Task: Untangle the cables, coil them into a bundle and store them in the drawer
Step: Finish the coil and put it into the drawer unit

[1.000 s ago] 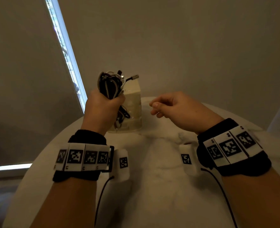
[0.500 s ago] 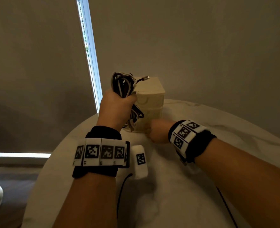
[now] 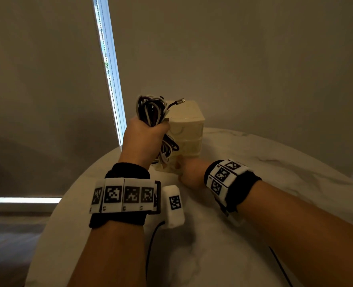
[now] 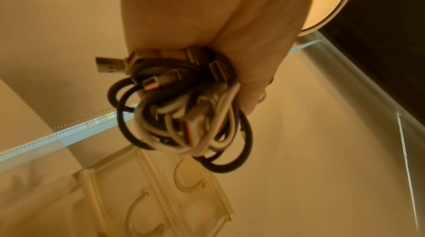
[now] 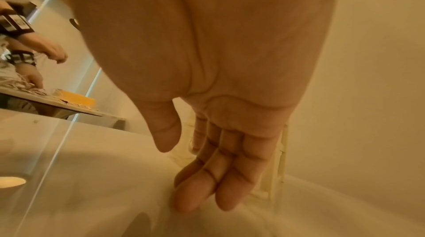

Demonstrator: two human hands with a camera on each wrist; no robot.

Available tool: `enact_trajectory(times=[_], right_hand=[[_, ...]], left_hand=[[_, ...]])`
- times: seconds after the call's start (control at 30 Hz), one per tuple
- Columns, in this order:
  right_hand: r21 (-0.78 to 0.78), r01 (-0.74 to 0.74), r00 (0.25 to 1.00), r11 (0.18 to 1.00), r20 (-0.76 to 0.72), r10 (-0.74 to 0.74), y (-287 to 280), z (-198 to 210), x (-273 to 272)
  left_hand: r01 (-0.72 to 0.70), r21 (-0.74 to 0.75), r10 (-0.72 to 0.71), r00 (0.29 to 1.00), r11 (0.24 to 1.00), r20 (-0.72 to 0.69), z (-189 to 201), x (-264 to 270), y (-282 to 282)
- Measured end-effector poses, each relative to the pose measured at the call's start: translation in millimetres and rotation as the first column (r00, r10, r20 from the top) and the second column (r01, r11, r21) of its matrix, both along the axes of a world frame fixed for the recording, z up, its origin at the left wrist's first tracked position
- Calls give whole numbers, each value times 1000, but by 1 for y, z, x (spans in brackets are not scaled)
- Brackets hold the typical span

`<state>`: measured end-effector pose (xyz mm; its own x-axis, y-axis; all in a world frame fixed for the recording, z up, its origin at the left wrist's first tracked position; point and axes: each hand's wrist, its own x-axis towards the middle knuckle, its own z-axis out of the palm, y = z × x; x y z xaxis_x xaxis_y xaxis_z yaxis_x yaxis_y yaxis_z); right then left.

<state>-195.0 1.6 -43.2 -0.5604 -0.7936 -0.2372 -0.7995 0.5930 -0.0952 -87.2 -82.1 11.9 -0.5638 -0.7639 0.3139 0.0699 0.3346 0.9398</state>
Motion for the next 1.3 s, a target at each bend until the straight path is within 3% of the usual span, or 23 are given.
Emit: enact_trajectory(times=[0.3,0.5,0.67,0.83,0.9,1.13,1.2,1.3], right_hand=[[-46,-53,989,998,137,59,48,15,53],[-64,-65,975,996,208,77,82,13,78],[-104,-90,969,990,221,112,96,13,87],[-138,-93,970,986,209,121,96,7,89],[-147,-89,971,985,210,119,95,5,88],[-131,-91,955,987,271,124,100,17,83],[-139,-37,962,990,261,73,104,29,74],[-267,143,959,953,275,-67,102,49,53]], left_hand=[[133,5,-132,989,991,-67,3,8,-4],[267,11,-267,964,964,1,2,7,9],[315,178,-345,922,932,174,-23,8,19],[174,352,-294,899,920,324,-48,-4,15],[151,374,-311,855,915,416,-47,-12,16],[211,149,-252,644,966,723,-40,-33,24],[183,113,-207,660,977,723,-42,-36,24],[131,109,-169,679,985,715,-47,-36,26]])
